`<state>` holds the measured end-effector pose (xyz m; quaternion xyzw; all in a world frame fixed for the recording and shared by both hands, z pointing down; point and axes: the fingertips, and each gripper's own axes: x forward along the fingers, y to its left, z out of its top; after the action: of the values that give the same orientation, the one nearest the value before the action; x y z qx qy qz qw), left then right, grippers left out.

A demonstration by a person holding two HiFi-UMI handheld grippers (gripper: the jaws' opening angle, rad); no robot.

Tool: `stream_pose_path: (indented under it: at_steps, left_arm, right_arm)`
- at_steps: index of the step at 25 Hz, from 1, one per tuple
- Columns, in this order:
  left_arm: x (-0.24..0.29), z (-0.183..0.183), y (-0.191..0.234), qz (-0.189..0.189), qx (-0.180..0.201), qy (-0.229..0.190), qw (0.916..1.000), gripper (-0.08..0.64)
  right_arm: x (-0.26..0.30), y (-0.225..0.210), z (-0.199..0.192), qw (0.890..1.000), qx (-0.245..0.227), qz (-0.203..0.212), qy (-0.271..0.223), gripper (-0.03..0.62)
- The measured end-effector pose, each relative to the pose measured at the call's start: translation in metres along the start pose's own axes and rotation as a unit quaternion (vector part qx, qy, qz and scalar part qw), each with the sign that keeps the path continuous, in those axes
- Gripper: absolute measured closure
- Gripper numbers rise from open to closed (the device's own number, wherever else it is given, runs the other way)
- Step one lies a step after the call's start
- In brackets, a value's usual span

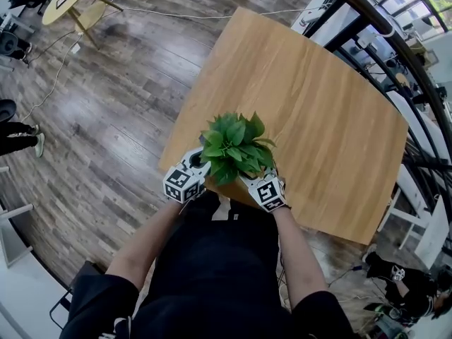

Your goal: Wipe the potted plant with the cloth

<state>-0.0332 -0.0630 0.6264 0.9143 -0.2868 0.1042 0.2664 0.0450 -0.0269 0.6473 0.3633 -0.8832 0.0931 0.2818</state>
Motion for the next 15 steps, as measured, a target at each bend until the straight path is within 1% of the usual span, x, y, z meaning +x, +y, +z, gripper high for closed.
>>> stream_pose_path:
  at_steps: [2,5,8,13,15]
  left_arm:
    - [0.002,0.001,-0.002,-0.003,-0.012,-0.003,0.9999,0.463]
    - [0.004,0.001,-0.015,-0.031,-0.025,-0.004,0.9992,0.463]
    - [0.002,-0.004,-0.026,-0.047,-0.034,-0.01,0.9983,0.463]
    - [-0.005,-0.012,-0.041,-0.06,-0.069,-0.004,0.9958,0.463]
    - [-0.006,-0.02,-0.051,-0.072,-0.074,0.005,0.9946,0.463]
  right_arm:
    - [0.0,-0.003,-0.001,1.0,0.008,-0.005,0.005,0.275]
    - [-0.002,-0.004,-0.005,0.999,0.032,-0.019,0.001,0.275]
    - [-0.005,-0.005,-0.007,0.998,0.054,-0.032,-0.002,0.275]
    - [-0.002,-0.003,-0.006,0.998,0.045,-0.039,0.0,0.275]
    - [-0.001,-0.004,-0.005,0.999,0.036,-0.041,0.001,0.275]
